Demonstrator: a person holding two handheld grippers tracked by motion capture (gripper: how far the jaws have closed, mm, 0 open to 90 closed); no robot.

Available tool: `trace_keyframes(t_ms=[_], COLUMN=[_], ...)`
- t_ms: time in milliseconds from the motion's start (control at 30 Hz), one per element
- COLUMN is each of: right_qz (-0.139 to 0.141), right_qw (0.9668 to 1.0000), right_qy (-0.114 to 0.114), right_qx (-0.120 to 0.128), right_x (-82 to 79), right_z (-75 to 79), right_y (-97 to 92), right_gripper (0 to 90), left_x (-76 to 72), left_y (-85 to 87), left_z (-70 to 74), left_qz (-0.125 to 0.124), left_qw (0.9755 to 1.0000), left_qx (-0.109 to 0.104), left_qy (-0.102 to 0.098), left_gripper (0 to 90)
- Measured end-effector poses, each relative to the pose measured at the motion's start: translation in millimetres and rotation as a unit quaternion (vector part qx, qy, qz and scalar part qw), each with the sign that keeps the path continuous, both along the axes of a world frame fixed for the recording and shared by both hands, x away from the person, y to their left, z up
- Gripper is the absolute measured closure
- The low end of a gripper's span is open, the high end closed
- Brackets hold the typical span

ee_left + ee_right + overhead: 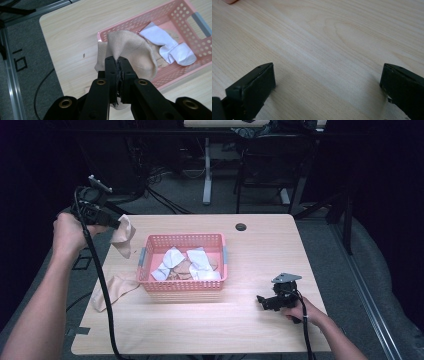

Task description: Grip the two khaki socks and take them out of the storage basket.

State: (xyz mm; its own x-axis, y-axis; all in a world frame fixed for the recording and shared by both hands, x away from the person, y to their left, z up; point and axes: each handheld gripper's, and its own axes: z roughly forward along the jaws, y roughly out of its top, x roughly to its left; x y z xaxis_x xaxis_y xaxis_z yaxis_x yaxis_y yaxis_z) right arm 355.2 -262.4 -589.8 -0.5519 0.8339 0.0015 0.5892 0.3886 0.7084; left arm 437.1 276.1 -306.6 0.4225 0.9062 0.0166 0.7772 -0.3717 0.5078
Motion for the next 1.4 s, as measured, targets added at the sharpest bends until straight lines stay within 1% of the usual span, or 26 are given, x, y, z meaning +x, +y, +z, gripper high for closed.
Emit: trace_keyframes(t_ms=[133,333,400,433,467,500,533,633,767,933,1100,1233,1333,1367,1400], right_qz=[0.001,0.001,0.000,0.001,0.000,0.000,0.001,0.001,0.002,-0.001,0.001,-0.001,0.000,-0.001,0.000], right_qw=[1.0000,1.0000,1.0000,1.0000,1.0000,1.0000,1.0000,1.0000,1.0000,1.0000,1.0000,1.0000,1.0000,1.0000,1.0000], right_qy=[0.001,0.001,-0.001,0.001,0.000,0.000,0.000,0.000,-0.001,-0.002,-0.001,-0.001,-0.001,-0.002,-0.001], right_qx=[0.000,0.000,0.000,0.000,0.000,0.000,0.000,0.000,0.000,0.003,0.002,0.002,0.002,0.002,0.002], right_x=[0.1,0.1,0.0,0.1,0.0,0.0,0.0,0.1,0.2,0.0,0.2,0.0,0.1,0.0,0.1], right_z=[0.1,0.1,-0.2,0.1,0.0,0.0,0.0,0.0,0.0,-0.3,-0.3,-0.2,-0.2,-0.3,-0.2], right_y=[-0.1,-0.1,0.0,-0.1,0.0,0.0,-0.1,-0.1,-0.2,0.3,0.1,0.2,0.1,0.3,0.1], right_gripper=[0.0,0.0,0.0,0.0,0.0,0.0,0.0,0.0,0.0,0.0,0.0,0.0,0.0,0.0,0.0], left_x=[-2.5,-7.5,-8.9,-9.7,-9.8,-10.2,-10.4,-9.9,-6.1,-0.6,5.3,9.3,12.5,13.6,15.0], left_y=[12.3,30.3,36.2,39.2,41.5,43.7,46.0,51.1,55.3,53.9,52.7,51.4,49.9,50.3,50.8], left_z=[-4.6,-13.1,-17.6,-21.0,-23.0,-26.2,-29.5,-42.2,-62.3,-88.9,-115.5,-133.5,-148.3,-152.4,-158.0], left_qz=[0.015,0.033,0.038,0.046,0.046,0.052,0.053,0.060,0.065,0.066,0.071,0.074,0.079,0.081,0.087], left_qw=[0.9999,0.9993,0.9991,0.9987,0.9987,0.9984,0.9983,0.9976,0.9968,0.9957,0.9940,0.9929,0.9915,0.9912,0.9898], left_qx=[-0.003,0.005,0.008,0.006,0.007,0.005,0.008,0.011,0.004,0.000,-0.006,-0.015,-0.022,-0.027,-0.039], left_qy=[0.005,0.015,0.018,0.019,0.020,0.023,0.024,0.034,0.047,0.065,0.083,0.092,0.100,0.102,0.106], left_gripper=[87.2,87.1,87.1,87.1,87.1,87.1,87.1,87.1,87.1,87.0,87.0,86.9,86.7,86.6,86.4])
